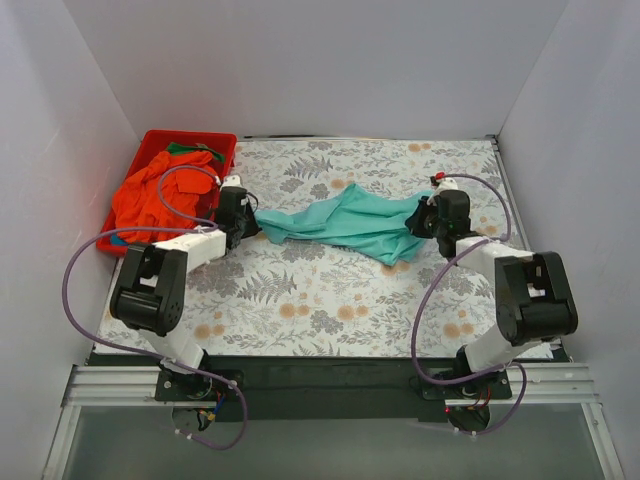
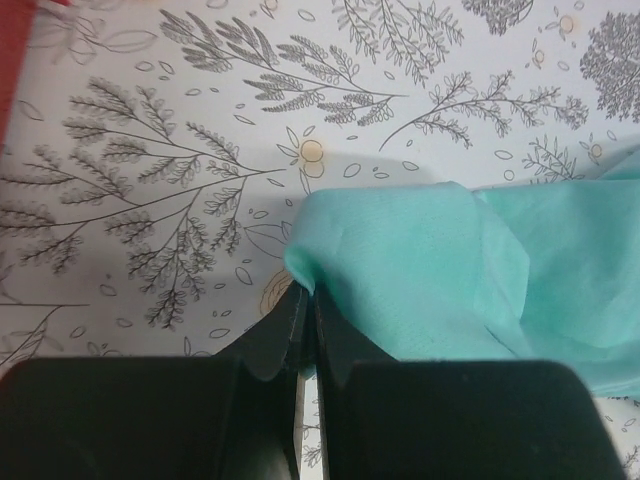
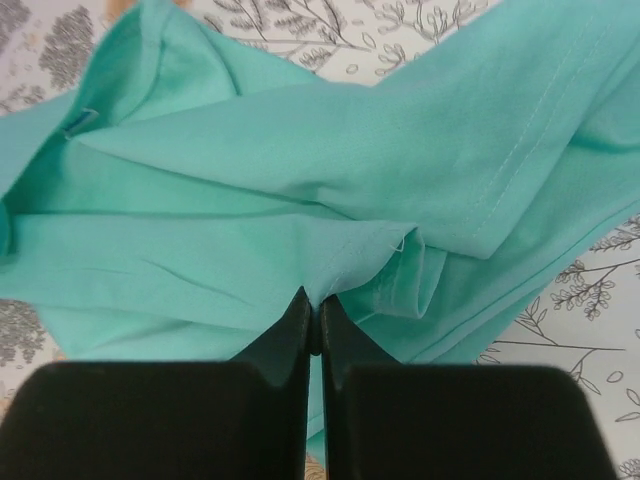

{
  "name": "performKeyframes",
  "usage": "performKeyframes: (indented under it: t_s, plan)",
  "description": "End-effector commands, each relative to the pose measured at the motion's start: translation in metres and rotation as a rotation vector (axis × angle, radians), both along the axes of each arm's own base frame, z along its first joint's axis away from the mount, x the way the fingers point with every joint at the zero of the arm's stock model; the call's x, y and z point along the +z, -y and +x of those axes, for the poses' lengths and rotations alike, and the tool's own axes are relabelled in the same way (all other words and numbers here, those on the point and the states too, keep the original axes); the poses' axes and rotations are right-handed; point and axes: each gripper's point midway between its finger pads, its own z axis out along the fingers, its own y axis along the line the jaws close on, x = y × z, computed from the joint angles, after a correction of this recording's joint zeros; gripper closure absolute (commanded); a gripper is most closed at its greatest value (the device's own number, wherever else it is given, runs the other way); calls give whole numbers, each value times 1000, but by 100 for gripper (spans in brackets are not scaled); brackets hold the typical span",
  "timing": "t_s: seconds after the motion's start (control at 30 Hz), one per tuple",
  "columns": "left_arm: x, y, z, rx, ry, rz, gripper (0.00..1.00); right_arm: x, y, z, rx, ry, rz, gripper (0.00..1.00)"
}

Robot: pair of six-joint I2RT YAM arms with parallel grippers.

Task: Fold and stack the t-shirts
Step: Move the tshirt to the center of the board, then flatten the tshirt out

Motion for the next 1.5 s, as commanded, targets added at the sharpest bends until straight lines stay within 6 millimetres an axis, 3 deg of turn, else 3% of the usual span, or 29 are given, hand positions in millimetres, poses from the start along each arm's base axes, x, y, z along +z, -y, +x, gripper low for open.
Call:
performKeyframes:
  t_s: [0.0,0.03,0.1,0.17,0.2,0.27,0.3,0.33,0.37,0.4,0.43,0.47,0.5,0.53,0.6,0.67,0.73,0.8,0.83,0.9,0.93,1.03,1.07,1.23,1.33,1.43,1.47]
  plan:
    - [13,12,17,-65,12,-90,100,77,4,18,-12,193,18,97]
    - [22,13,22,-75,30,-115,100,84,9,19,-28,198,16,98]
    - [37,14,27,-113,48,-208,100,119,12,24,-38,265,15,99]
    - [67,15,33,-142,104,-295,100,135,18,26,-52,272,-2,99]
    - [82,15,34,-190,127,-358,100,162,18,33,-53,323,-6,99]
    - [123,17,36,-255,191,-460,100,181,22,36,-58,332,-18,99]
    - [139,19,37,-289,221,-496,100,207,23,40,-56,377,-21,99]
    - [157,20,35,-324,255,-533,100,221,24,42,-57,397,-23,99]
    - [174,7,36,-328,289,-578,100,227,25,41,-56,392,-26,99]
    - [198,7,36,-349,340,-654,100,239,25,41,-55,411,-29,99]
    - [214,12,25,-428,346,-722,100,266,27,42,-58,461,-29,99]
    - [228,4,23,-439,375,-758,100,275,29,41,-62,474,-33,99]
    - [252,3,19,-464,418,-825,100,290,30,36,-65,499,-33,99]
    - [262,7,11,-521,417,-855,100,310,30,34,-66,541,-34,99]
    - [293,7,5,-587,477,-868,100,329,32,21,-65,570,-36,99]
    - [312,12,-5,-631,476,-905,100,349,34,11,-66,614,-35,99]
    - [344,15,-23,-684,544,-899,100,372,33,-10,-54,669,-24,99]
    - [363,18,-37,-703,585,-885,100,392,34,-33,-45,728,-12,99]
    - [384,19,-55,-721,640,-858,100,398,32,-42,-32,747,-6,99]
    - [403,19,-72,-716,695,-829,100,417,33,-68,-25,806,9,99]
    - [422,22,-92,-730,747,-801,100,422,32,-77,-14,824,15,99]
    - [446,21,-116,-709,830,-749,100,445,32,-112,-1,904,32,99]
    - [462,22,-132,-726,877,-719,100,449,32,-120,5,919,34,99]
    - [491,28,-159,-794,930,-725,100,484,31,-166,43,1028,45,99]
    - [514,24,-160,-763,994,-694,100,494,35,-170,20,1052,32,99]
    - [520,18,-143,-714,1008,-694,100,487,40,-147,-19,1010,18,99]
    - [517,17,-136,-706,998,-698,100,476,39,-129,-25,968,10,99]
